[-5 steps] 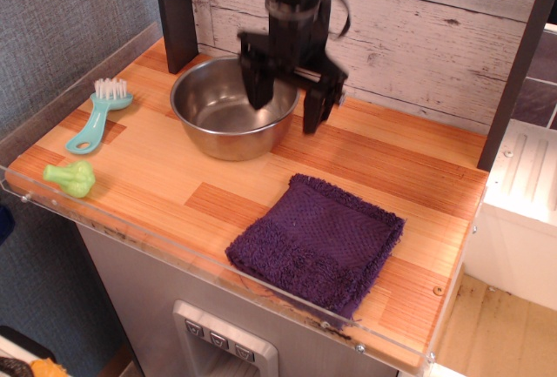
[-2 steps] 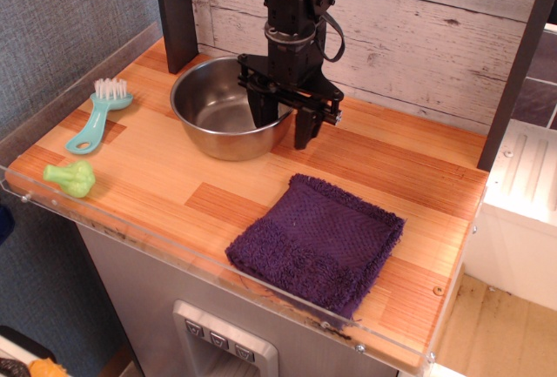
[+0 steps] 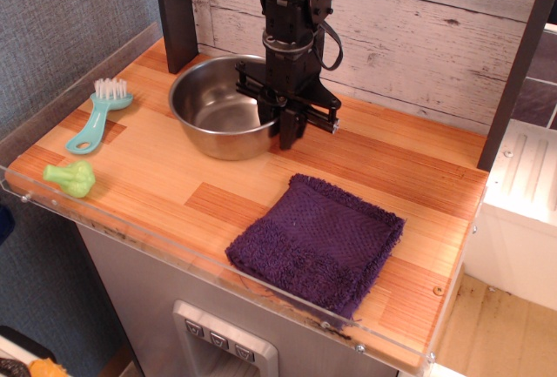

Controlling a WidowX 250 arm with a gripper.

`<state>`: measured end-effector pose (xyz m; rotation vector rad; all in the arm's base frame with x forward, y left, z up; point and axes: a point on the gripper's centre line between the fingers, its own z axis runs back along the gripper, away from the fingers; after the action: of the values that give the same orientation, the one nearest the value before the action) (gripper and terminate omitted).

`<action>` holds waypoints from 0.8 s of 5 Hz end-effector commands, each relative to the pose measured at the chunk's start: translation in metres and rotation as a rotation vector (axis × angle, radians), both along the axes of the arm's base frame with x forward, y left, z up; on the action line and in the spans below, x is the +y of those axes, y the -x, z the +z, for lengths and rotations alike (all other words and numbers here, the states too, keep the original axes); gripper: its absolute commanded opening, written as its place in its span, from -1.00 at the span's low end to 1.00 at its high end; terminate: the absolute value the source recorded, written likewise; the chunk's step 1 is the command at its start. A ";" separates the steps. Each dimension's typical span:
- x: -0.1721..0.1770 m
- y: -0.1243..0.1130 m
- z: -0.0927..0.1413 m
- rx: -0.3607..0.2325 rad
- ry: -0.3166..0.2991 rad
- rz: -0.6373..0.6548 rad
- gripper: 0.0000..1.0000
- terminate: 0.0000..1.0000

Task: Place pot on top of purple cloth.

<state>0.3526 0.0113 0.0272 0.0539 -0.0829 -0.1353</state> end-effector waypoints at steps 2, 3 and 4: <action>-0.010 0.022 0.073 -0.149 0.003 -0.060 -1.00 -1.00; -0.046 0.048 0.092 -0.172 0.041 -0.144 -1.00 -1.00; -0.086 0.081 0.086 -0.148 0.077 -0.243 -1.00 -1.00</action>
<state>0.2690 -0.0784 0.0981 -0.0196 -0.1795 -0.3732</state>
